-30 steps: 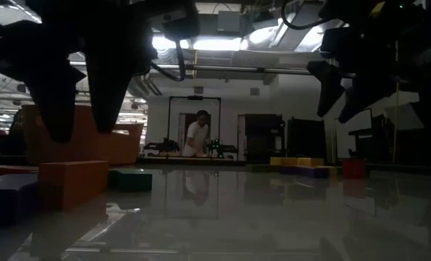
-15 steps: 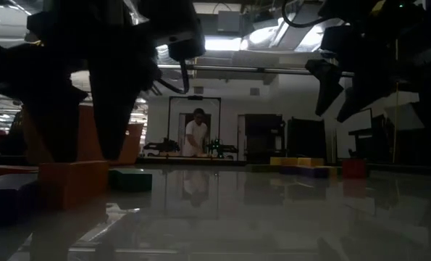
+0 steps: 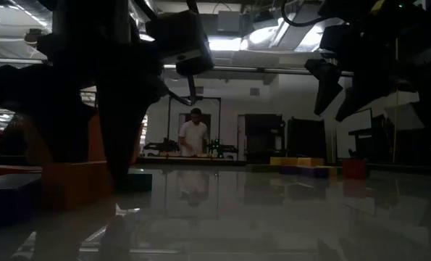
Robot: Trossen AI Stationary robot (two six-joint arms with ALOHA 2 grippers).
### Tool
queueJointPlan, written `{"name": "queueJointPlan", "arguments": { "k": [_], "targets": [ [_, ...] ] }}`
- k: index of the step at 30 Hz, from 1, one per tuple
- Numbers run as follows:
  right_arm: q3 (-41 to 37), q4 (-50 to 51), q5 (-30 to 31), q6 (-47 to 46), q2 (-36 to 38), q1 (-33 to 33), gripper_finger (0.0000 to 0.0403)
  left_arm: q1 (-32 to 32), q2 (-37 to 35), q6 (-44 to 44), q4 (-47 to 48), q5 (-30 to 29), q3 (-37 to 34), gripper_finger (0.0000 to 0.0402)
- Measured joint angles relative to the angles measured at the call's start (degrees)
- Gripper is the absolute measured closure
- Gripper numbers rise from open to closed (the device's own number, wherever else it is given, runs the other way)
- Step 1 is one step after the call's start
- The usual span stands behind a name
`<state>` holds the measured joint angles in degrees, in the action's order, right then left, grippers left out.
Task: Sort blocks by size
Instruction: Put the big orange block into the orange bin
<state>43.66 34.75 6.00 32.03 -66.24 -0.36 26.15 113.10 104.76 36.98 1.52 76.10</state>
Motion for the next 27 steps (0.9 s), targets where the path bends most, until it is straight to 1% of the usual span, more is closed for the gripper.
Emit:
{"name": "queueJointPlan", "arguments": {
  "k": [3,7,8,13,17,21,23,25,27],
  "targets": [
    [0.00,0.01,0.00,0.01,0.00,0.00,0.0189,0.00,0.01,-0.49,0.10,0.08,0.01,0.0300],
    [0.00,0.04,0.00,0.26,0.00,0.00,0.0189,0.00,0.00,-2.22,-0.04,0.26,0.02,0.0362],
    [0.00,0.04,0.00,0.43,0.00,0.00,0.0189,0.00,0.00,-2.97,-0.11,0.30,0.04,0.0371],
    [0.00,0.43,-0.02,0.98,0.00,0.00,0.0189,-0.59,-0.74,-5.12,-0.45,0.30,0.30,0.0371],
    [0.00,1.58,-0.38,0.60,0.00,0.00,0.0189,-2.15,-3.82,-9.70,-1.80,0.01,0.96,0.0363],
    [-0.79,1.59,-1.95,-0.07,0.00,0.00,0.0189,-4.99,-8.49,-17.29,-1.55,-3.16,0.96,0.0369],
    [-1.49,1.22,-2.84,-0.11,0.00,0.00,0.0189,-6.98,-11.36,-22.64,-0.76,-5.24,0.96,0.0369],
    [-2.53,0.91,-3.13,-0.57,0.00,0.00,0.0189,-9.29,-14.50,-27.94,1.03,-7.62,0.96,0.0368],
    [-3.88,-0.27,-3.12,-3.54,0.00,-0.01,0.0189,-11.92,-17.48,-33.12,3.75,-10.57,0.96,0.0362]
  ]
}}
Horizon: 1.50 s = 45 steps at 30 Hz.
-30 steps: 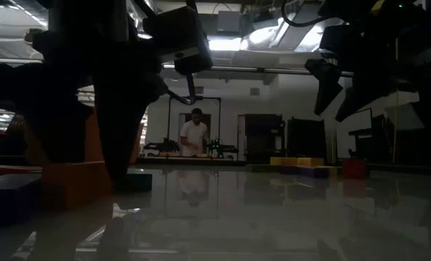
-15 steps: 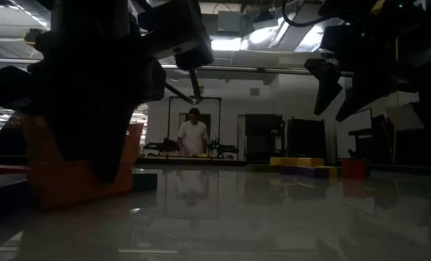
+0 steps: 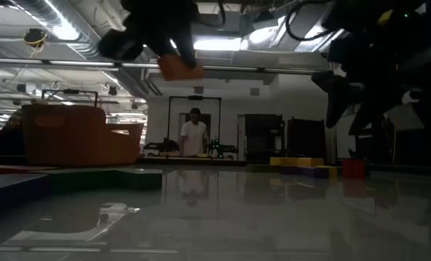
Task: Sort blocks by size
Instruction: Put the big orange block into the orange bin, then put the small red block into the red bin
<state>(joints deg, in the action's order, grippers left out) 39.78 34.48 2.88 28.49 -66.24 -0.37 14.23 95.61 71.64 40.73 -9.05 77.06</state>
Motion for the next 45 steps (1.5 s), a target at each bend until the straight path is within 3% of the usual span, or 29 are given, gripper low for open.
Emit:
{"name": "queueJointPlan", "arguments": {
  "k": [8,15,19,26,32,45],
  "targets": [
    [-4.06,-1.58,3.26,-15.08,0.00,0.03,0.0189,-12.50,-10.90,-15.02,17.80,-14.00,0.00,0.0367],
    [-5.45,-1.74,3.64,-19.45,-0.01,0.01,0.0189,-23.98,-14.78,-18.49,33.97,-23.20,0.00,0.0356],
    [-5.83,-2.37,3.69,-19.49,-0.02,-0.01,0.0189,-29.97,-14.77,-21.46,37.47,-26.87,-0.66,0.0360],
    [-5.83,-4.22,3.73,-19.49,0.00,-0.01,0.0189,-38.68,-14.73,-31.50,33.24,-27.77,-5.43,0.0329],
    [-5.83,-4.17,3.77,-21.17,-0.02,-0.01,0.0189,-43.99,-14.71,-32.84,33.15,-24.14,-7.90,0.0294],
    [-5.83,-3.96,4.23,-29.61,-0.02,0.03,0.0189,-45.87,-14.71,-32.70,33.11,-22.26,-8.52,0.0270]
  ]
}}
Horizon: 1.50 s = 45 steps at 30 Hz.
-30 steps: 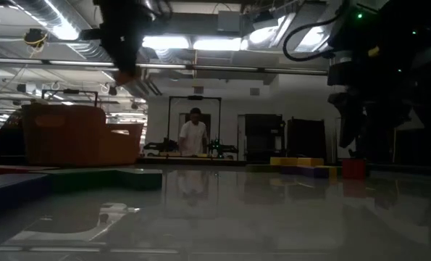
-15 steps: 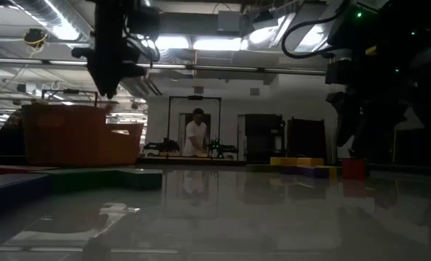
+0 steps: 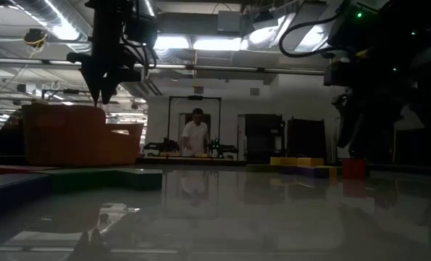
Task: Sort blocks by size
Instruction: Put the small red block into the red bin
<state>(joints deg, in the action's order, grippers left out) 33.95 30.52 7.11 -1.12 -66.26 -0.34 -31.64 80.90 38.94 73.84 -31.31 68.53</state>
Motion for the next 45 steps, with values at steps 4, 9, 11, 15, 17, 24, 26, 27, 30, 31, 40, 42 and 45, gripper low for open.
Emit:
{"name": "queueJointPlan", "arguments": {
  "k": [4,9,11,15,17,24,26,27,30,31,40,42,45],
  "targets": [
    [0.00,-0.02,1.42,-2.18,0.00,0.00,0.0189,0.04,0.02,0.00,0.00,0.00,0.00,0.0270],
    [0.00,0.01,1.42,-4.52,-0.02,0.02,0.0189,0.04,0.02,-0.30,0.00,0.00,0.00,0.0270],
    [0.00,-0.02,1.43,-5.11,-0.02,0.02,0.0189,0.04,0.02,-0.74,0.00,0.00,0.00,0.0270],
    [0.00,-0.02,3.12,-6.91,-0.04,1.94,0.0189,0.04,0.04,-1.15,0.00,0.00,0.00,0.0270],
    [0.00,0.01,4.61,-7.98,-0.04,3.87,0.0189,0.04,0.04,-1.50,0.00,0.00,0.00,0.0270],
    [0.02,1.32,11.21,-11.51,-0.11,7.63,0.0189,0.04,0.04,-1.49,-0.01,0.00,0.00,0.0270],
    [0.02,1.80,11.34,-12.42,-0.79,7.81,0.0189,0.04,0.04,-1.49,-0.01,0.00,0.00,0.0270],
    [0.02,2.21,11.45,-12.48,-1.22,7.88,0.0189,0.04,0.04,-1.49,0.00,0.00,0.00,0.0270],
    [0.02,2.10,11.86,-12.57,-2.99,7.87,0.0189,0.04,0.04,-1.49,-0.02,0.00,0.00,0.0270],
    [0.02,2.04,11.87,-12.57,-3.63,7.87,0.0189,0.04,0.04,-1.49,-0.02,0.00,0.00,0.0270],
    [0.37,-1.15,12.39,-12.62,-8.10,7.87,0.0189,0.04,0.04,-1.49,-0.02,0.00,0.00,0.0270],
    [0.33,-1.18,12.43,-12.62,-8.11,7.87,0.0189,0.04,0.04,-1.48,-0.02,0.00,0.00,0.0270],
    [0.26,-1.15,12.50,-12.61,-7.51,7.87,0.0189,0.04,0.04,-1.46,-0.02,0.00,0.00,0.0270]
  ]
}}
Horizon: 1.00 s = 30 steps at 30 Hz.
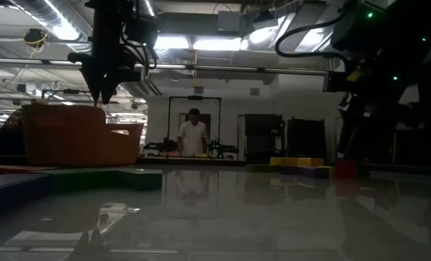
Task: Sort blocks by size
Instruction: Put the small red block into the red bin
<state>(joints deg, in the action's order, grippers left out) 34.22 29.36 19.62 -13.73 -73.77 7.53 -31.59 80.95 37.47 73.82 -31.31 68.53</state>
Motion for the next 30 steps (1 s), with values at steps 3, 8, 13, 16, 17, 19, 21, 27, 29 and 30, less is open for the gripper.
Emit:
{"name": "queueJointPlan", "arguments": {
  "k": [3,8,13,16,17,19,21,27,29,30],
  "targets": [
    [0.02,0.32,-0.09,0.01,0.77,-0.04,0.0189,0.00,0.00,0.00,0.00,0.00,0.00,0.0270],
    [0.58,0.91,-0.06,0.52,2.11,-0.04,0.0189,0.00,0.00,0.00,-0.02,0.00,0.00,0.0270],
    [0.61,0.76,-0.14,0.48,2.28,0.02,0.0189,0.00,0.00,0.00,-0.02,0.00,0.00,0.0270],
    [0.61,0.65,-0.70,0.38,2.28,0.02,0.0189,0.00,0.00,0.00,-0.02,-0.02,0.00,0.0270],
    [0.61,0.56,-0.74,0.38,2.28,0.02,0.0189,0.00,0.00,0.00,-0.02,0.00,0.00,0.0270],
    [0.61,0.50,-1.21,0.13,2.27,0.02,0.0189,0.00,0.00,0.00,-0.02,0.00,0.00,0.0270],
    [0.55,0.07,-1.24,-0.73,2.03,0.02,0.0189,0.00,0.00,0.00,-0.02,-0.01,0.00,0.0270],
    [-0.78,-1.16,-1.20,-2.46,-0.59,0.02,0.0189,0.00,0.00,0.00,-0.02,-0.01,0.00,0.0270],
    [-1.24,-1.71,-0.87,-2.52,-1.52,0.02,0.0189,0.00,0.00,0.00,-0.04,-0.01,0.00,0.0270],
    [-1.51,-2.09,-0.29,-2.54,-1.79,0.02,0.0189,0.00,0.00,0.00,-0.04,0.00,0.00,0.0270]
  ]
}}
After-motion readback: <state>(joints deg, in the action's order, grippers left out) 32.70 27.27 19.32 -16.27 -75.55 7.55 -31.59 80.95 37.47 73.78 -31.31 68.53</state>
